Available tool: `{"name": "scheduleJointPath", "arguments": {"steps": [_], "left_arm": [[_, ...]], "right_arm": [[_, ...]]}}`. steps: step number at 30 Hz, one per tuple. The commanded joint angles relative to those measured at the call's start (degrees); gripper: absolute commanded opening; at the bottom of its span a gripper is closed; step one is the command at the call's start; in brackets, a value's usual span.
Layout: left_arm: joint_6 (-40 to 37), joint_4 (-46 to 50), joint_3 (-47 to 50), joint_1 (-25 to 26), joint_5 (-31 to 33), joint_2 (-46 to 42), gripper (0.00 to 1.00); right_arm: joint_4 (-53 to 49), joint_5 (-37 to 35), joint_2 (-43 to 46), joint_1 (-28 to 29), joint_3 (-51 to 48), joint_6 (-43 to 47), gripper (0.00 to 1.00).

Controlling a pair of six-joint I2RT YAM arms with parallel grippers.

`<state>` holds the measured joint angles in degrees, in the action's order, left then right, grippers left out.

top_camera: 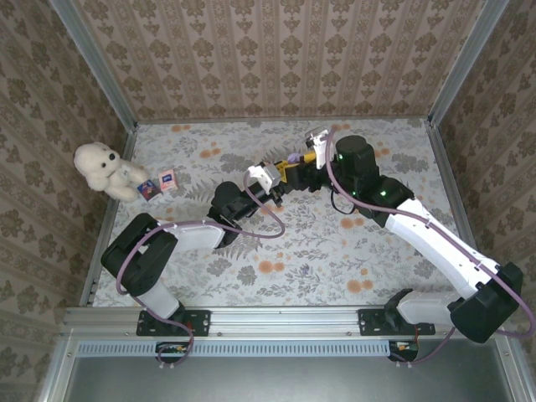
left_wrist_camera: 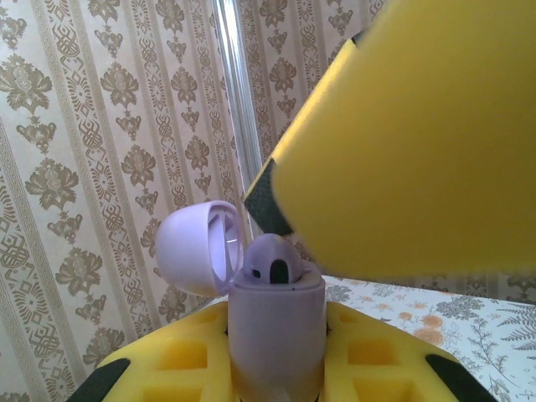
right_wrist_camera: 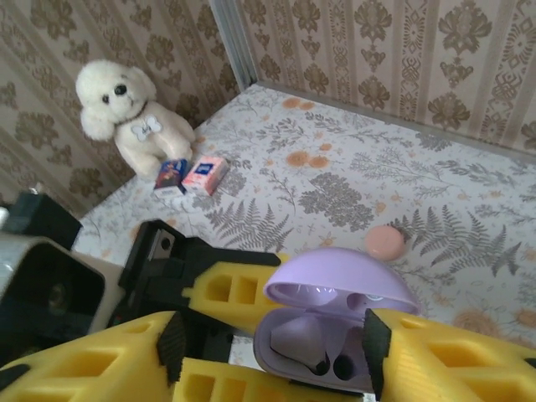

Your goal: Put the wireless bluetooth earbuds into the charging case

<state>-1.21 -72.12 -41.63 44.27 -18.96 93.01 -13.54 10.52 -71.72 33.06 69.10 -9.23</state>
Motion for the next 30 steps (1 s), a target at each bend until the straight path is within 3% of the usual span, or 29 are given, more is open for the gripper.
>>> {"name": "scheduleJointPath", "arguments": {"steps": [1,5,13,18,22,25,30], "left_arm": [[1.2,-2.2,-1.4,0.2,0.6,-0.7,0.00],[1.1,-2.3,-1.1,0.2,0.6,-0.7,0.00],[1.0,-2.3,-0.6,0.2,1.1,-0.9,0.00],[0.9,-2.4,0.2,-0.4,2.8,-1.7,0.00],[1.3,-2.3,1.3,-1.7,4.4,-2.6,0.00],[1.1,-2.3,2.2,-2.4,4.9,-3.3,0.00],[0.9,-2.3,4.1,-3.4,5.6,-4.5,0.00]], "right_arm": [[-1.3,-2.2,1.9,-0.3,3.1,-2.5,0.68],[-1.5,-3.5,2.9,-1.2,4.8,-5.7,0.73],[-5.0,-8.1,4.3,-4.7,5.3,-15.3,0.73],[-13.3,-11.2,5.8,-6.6,1.0,-24.4,0.73],[-19.4,-11.5,6.7,-6.4,-8.4,-31.3,0.70],[-19.7,-11.6,8.0,-4.4,-17.5,-37.0,0.68],[-20.0,-14.9,7.4,4.7,-26.7,-45.0,0.66]]}}
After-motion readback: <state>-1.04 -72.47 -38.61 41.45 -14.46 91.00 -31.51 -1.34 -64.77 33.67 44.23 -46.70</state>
